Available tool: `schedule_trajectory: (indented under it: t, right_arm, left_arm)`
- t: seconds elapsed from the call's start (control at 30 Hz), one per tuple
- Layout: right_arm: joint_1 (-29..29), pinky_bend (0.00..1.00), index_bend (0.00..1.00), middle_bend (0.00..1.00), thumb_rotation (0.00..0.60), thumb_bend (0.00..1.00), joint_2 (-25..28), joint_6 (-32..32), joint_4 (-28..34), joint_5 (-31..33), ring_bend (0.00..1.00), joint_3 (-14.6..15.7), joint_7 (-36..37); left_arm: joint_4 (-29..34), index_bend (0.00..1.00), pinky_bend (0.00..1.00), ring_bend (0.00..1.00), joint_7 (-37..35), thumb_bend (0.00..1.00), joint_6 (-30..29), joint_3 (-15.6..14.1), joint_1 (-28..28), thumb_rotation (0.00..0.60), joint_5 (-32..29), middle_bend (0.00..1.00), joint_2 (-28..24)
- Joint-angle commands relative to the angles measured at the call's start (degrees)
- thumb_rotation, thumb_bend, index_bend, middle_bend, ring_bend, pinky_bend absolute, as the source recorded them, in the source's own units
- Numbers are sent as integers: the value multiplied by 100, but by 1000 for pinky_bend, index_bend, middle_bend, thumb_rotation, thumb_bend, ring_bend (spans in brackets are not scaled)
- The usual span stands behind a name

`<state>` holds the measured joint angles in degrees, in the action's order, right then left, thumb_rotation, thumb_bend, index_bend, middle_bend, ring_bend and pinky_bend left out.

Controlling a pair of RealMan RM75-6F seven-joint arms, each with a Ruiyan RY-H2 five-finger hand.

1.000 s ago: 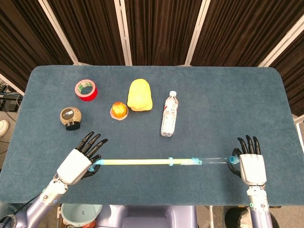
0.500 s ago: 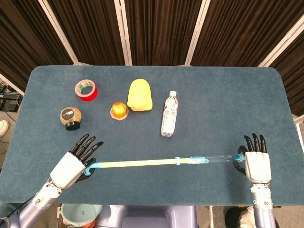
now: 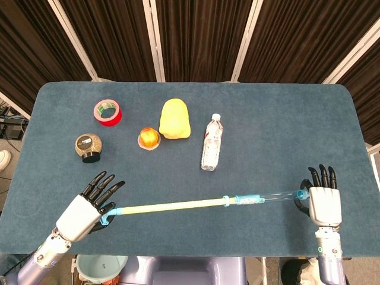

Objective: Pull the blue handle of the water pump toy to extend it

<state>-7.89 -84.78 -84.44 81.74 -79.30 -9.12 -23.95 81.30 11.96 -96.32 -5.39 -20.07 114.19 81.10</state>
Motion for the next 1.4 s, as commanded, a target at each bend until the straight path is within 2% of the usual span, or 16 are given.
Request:
schedule_trajectory:
  t: [0.03, 0.5, 0.6, 0.7, 0.77, 0.8, 0.87, 0.93, 1.03, 1.1, 1.23, 1.4]
  right_arm:
    - [-19, 0, 827, 206, 600, 402, 1, 32, -38, 66, 72, -36, 8]
    - [-105, 0, 828, 207, 600, 402, 9, 190, -262, 359, 71, -169, 155]
    - [-111, 0, 827, 205, 600, 394, 29, 220, -239, 318, 72, -116, 231]
    - [-109, 0, 805, 197, 600, 385, 41, 236, -229, 207, 72, -11, 309]
    - [-103, 0, 756, 191, 600, 375, 39, 235, -252, 129, 73, 60, 364]
    - [-100, 0, 701, 183, 600, 369, 38, 245, -278, 94, 72, 100, 392]
    - [-99, 0, 549, 152, 600, 354, 33, 286, -325, 77, 67, 145, 440]
    - [-116, 0, 298, 73, 600, 337, 41, 399, -412, 64, 41, 207, 552]
    - [-158, 0, 62, 4, 600, 264, 89, 701, -534, 109, 7, 323, 670]
    - [-199, 0, 5, 0, 600, 181, 104, 855, -624, 88, 0, 396, 720]
    - [-264, 0, 0, 0, 600, 22, 132, 1081, -752, -18, 0, 557, 763]
    - [-326, 0, 0, 0, 600, 0, 290, 1406, -591, 16, 0, 715, 544]
  left_arm:
    - [14, 689, 59, 14, -38, 625, -44, 8, 23, 600, 26, 137, -35]
    - [72, 685, 60, 14, -67, 625, -88, 49, 79, 600, 143, 138, -133]
    - [-7, 624, 60, 14, 33, 612, 46, 94, 54, 600, 106, 137, -81]
    - [-89, 492, 59, 14, -5, 578, 304, 127, -9, 600, -44, 133, -4]
    - [-172, 411, 60, 14, -63, 546, 440, 144, -49, 600, -123, 132, 55]
    - [-234, 371, 60, 14, -96, 517, 490, 139, -57, 600, -151, 131, 88]
    - [-333, 310, 59, 14, -151, 462, 532, 114, -60, 600, -162, 129, 133]
    - [-467, 256, 59, 14, -229, 421, 563, 83, -55, 600, -177, 126, 190]
    - [-671, 245, 59, 14, -304, 394, 633, 63, -36, 600, -260, 119, 272]
    - [-819, 242, 59, 14, -345, 379, 723, 68, -23, 600, -370, 114, 332]
    - [-1084, 212, 59, 14, -512, 338, 886, 136, -10, 600, -646, 93, 432]
    - [-1215, 131, 60, 14, -711, 263, 1099, 249, 35, 600, -1070, 52, 421]
